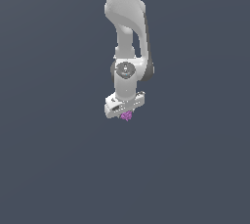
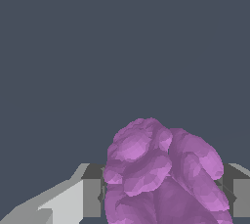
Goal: Pick up the object and move it to a goal position.
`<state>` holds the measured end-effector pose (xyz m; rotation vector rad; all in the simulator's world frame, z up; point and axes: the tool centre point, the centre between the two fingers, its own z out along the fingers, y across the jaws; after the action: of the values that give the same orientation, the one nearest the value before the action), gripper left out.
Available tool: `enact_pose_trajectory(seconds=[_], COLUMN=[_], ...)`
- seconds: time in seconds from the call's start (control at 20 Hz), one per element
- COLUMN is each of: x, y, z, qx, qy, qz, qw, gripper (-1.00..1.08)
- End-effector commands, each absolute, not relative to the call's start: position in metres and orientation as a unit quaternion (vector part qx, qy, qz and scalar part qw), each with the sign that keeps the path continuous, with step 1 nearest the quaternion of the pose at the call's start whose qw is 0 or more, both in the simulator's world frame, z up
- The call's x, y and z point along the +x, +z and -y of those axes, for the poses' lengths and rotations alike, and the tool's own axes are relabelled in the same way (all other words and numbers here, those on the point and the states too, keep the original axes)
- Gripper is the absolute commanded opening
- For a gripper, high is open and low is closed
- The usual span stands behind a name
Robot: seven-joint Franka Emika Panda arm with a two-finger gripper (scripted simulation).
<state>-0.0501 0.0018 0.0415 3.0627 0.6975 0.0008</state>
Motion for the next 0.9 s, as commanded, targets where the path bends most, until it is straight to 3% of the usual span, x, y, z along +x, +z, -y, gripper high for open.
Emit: enact_pose_trajectory(seconds=[0.0,0.85], x=[-0.049,0.017], y=[0.042,0.056], z=[-0.001,0.041], qx=[0.975,0.975], qy=[0.0,0.0], qz=[-0.222,-0.222], qw=[0.0,0.0], gripper=[-1.0,-1.0])
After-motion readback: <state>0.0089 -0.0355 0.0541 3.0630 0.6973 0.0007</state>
